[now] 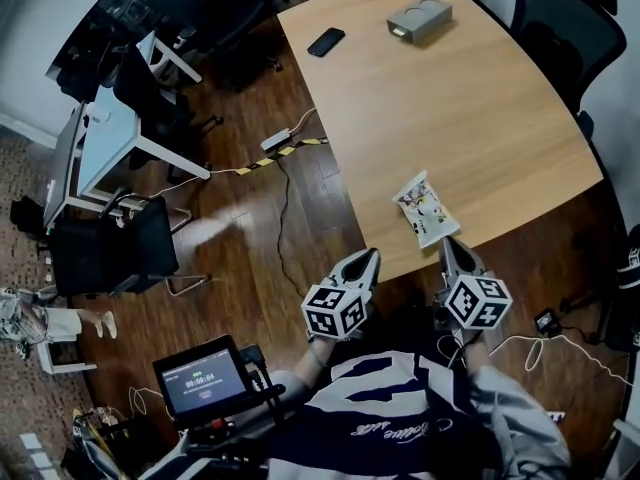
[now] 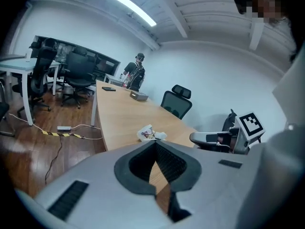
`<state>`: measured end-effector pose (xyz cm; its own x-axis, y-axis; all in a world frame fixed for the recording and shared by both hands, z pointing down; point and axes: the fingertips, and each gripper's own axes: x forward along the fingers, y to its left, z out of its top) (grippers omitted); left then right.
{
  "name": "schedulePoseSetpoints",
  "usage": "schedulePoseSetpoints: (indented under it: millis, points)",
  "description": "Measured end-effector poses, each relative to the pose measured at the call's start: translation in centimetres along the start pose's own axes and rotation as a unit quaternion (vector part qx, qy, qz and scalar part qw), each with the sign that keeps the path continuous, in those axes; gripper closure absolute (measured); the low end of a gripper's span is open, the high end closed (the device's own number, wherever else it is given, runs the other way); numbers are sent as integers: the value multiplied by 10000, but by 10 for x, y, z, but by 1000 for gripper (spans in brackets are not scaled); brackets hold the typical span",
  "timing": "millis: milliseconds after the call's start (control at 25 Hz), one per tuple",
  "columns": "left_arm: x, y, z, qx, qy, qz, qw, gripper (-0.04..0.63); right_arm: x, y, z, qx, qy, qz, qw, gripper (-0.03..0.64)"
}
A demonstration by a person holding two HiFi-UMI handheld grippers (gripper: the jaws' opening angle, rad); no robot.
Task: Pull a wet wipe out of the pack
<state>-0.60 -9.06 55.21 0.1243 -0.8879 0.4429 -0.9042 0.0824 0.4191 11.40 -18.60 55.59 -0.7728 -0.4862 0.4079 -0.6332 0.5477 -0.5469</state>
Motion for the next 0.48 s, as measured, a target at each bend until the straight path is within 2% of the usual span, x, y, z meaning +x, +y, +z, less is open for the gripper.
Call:
schedulePoseSetpoints:
  millis: [80, 200, 280, 360, 480]
  points:
    - [3, 8, 0, -18, 57, 96, 9999, 592, 10, -1, -3, -11, 95, 20, 10000, 591]
    - [14, 18, 2, -21, 169, 116, 9998, 592, 25, -3, -5, -145, 221, 4, 9996, 591]
    - [27, 23, 6, 84, 299, 61, 9995, 592, 33, -3, -7, -241, 336, 15, 9991, 558]
    - [46, 26, 8, 281, 520, -73, 9982, 592, 41, -6, -8, -305, 415, -37, 9987, 538]
    - [77, 27, 7, 570, 1102, -397, 9915, 592, 53, -13, -4, -332, 471, -232, 9981, 509]
